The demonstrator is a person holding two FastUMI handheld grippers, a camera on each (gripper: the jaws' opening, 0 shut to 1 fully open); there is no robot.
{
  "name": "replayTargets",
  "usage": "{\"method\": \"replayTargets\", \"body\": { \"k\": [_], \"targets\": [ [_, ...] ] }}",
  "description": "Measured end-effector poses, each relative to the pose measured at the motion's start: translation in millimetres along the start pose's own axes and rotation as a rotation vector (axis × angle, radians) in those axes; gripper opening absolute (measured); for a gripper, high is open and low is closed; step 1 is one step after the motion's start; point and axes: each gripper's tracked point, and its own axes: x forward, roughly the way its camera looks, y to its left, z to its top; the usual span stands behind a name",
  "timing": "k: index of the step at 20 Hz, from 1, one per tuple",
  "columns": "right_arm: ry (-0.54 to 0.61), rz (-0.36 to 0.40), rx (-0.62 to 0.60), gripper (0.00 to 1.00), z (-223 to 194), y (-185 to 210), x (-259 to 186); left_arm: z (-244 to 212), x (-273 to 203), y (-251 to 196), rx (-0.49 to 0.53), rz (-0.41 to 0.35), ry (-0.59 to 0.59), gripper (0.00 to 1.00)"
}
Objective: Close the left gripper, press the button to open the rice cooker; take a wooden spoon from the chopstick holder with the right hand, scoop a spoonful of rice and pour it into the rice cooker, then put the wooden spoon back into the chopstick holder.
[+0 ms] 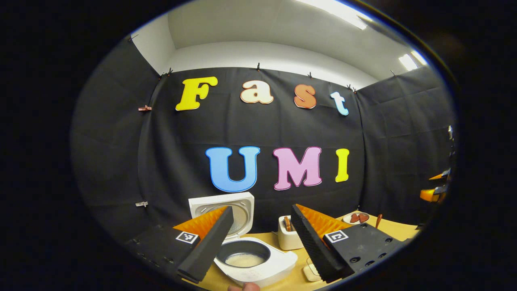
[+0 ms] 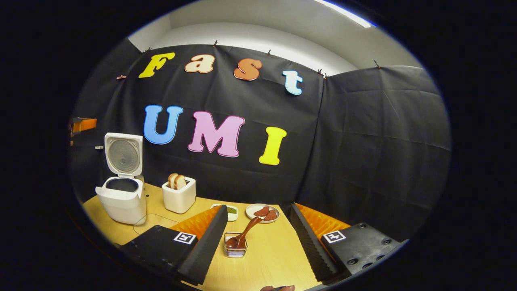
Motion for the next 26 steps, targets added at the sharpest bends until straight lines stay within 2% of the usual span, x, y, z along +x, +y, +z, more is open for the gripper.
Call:
{"method": "replayTargets", "body": {
  "k": [5,11,14,17,23,24,26],
  "targets": [
    [0.065,0.083,0.061,0.98,-46.8,-23.0,47.3,-3.9,-47.9,-28.9,0.008,0.119,0.057,0.98],
    [0.126,0.158,0.136,0.98,-98.8,-28.6,102.4,-13.1,-81.9,-55.5,-0.029,0.249,0.110,0.98],
    [0.160,0.213,0.168,0.98,-122.5,-18.6,124.7,-15.6,-89.6,-62.2,-0.023,0.299,0.120,0.99],
    [0.186,0.274,0.216,0.98,-142.5,-6.4,147.0,-18.8,-93.8,-69.8,-0.015,0.317,0.131,0.98],
    [0.327,0.337,0.345,0.98,-198.8,21.4,195.9,-26.5,-98.4,-67.1,-0.037,0.377,0.161,0.99],
    [0.350,0.351,0.372,0.97,-207.6,28.5,205.2,-28.2,-101.7,-67.2,-0.036,0.385,0.167,0.99],
    [0.402,0.369,0.417,0.82,-224.3,41.0,220.7,-29.5,-106.1,-63.2,-0.022,0.408,0.183,0.99]
  ]
}}
